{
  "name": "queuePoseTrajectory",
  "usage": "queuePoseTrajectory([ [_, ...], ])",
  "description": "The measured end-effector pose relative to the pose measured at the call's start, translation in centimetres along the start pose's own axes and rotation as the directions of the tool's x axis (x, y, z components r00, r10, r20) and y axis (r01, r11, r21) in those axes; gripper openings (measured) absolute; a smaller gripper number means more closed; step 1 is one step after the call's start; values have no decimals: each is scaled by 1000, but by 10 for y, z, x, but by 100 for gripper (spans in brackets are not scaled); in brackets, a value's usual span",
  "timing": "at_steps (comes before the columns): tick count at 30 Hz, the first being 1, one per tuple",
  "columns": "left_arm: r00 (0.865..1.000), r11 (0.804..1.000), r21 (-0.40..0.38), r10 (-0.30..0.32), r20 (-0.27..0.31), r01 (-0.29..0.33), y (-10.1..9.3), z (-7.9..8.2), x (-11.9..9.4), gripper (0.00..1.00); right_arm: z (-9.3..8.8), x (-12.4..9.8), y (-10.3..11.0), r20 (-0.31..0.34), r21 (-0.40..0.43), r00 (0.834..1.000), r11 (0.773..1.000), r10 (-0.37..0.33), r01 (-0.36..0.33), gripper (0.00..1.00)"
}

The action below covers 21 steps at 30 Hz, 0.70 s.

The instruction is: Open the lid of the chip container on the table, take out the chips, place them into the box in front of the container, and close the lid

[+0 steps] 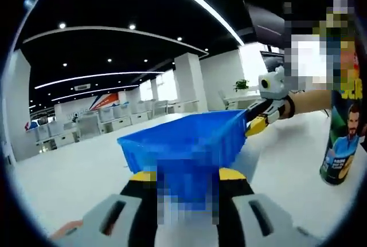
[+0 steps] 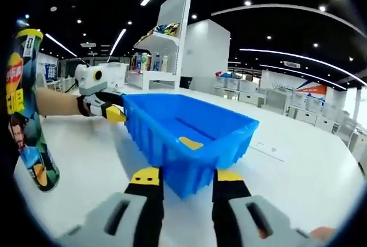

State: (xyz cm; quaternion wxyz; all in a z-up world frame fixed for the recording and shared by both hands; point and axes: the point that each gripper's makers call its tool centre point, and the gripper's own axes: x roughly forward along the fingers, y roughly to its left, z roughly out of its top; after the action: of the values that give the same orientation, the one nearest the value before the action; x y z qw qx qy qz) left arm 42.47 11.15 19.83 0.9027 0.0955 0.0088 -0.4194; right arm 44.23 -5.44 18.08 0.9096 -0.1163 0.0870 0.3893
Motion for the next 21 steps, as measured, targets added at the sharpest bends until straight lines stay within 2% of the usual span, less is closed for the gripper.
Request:
queuePoseTrajectory([
  [8, 1000, 1000, 17, 1, 3, -1, 17, 12, 13, 37, 14, 9, -20, 11, -8, 1000, 1000, -11, 11, 30],
  [13, 1000, 1000, 10, 5, 1, -5, 36, 9, 26, 37, 16, 17, -31, 16, -10, 1000, 1000, -13, 13, 30],
  [21, 1000, 1000, -5, -3, -26, 3, 50, -5, 43, 37, 3, 33, -43, -5, 9, 1000, 1000, -11, 11, 30],
])
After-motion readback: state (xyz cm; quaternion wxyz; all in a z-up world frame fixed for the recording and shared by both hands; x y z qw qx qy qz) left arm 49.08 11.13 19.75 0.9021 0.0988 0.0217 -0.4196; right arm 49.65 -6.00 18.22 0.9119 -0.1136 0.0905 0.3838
